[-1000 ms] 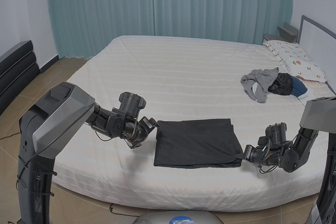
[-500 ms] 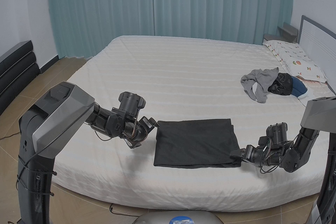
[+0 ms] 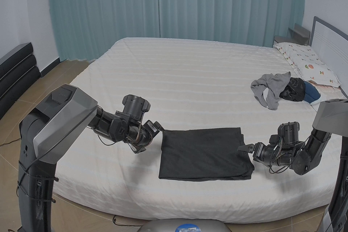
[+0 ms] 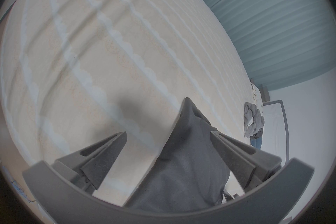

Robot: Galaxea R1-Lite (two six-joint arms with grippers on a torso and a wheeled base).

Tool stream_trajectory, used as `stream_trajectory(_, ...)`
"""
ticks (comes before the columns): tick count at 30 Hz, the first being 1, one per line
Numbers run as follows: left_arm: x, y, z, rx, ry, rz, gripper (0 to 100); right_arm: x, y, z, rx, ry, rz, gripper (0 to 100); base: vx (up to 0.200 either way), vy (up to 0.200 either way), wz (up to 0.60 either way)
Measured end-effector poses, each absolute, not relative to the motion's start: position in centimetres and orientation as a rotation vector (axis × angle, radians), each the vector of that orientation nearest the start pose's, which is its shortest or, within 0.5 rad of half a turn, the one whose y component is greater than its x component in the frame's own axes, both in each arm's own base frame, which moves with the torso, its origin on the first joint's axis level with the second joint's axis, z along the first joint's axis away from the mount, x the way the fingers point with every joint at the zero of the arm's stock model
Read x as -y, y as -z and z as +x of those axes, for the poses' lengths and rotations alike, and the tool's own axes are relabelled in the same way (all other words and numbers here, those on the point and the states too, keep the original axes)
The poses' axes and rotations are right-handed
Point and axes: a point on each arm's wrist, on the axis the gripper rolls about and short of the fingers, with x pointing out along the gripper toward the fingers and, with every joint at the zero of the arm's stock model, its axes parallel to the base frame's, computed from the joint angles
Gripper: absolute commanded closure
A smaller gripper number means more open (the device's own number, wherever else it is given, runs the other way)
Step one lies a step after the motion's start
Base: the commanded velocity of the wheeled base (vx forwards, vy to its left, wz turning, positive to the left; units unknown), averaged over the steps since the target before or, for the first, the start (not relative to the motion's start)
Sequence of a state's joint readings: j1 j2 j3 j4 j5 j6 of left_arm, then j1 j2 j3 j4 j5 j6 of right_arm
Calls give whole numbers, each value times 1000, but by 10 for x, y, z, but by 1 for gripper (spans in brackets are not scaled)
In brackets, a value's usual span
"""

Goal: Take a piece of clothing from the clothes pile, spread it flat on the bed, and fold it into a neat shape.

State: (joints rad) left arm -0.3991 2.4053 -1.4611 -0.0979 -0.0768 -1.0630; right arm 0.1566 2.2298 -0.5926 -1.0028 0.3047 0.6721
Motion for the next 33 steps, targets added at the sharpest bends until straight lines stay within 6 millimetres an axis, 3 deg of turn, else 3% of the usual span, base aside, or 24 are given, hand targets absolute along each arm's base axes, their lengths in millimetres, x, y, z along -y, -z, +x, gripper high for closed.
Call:
stream_trajectory(11,180,-30,419,-979,-32,-848,0,-58,-2,335,-735,-209,730,0,0,-200,0)
stream_trajectory(22,184,-30,430,-948,-20,-850,0,-71,-4,357,-700,-227,796,0,0,0,0)
stream_trajectory(33,159,-32,438,-936,-75,-876,0,-104,-3,394,-676,-261,777,0,0,0,0)
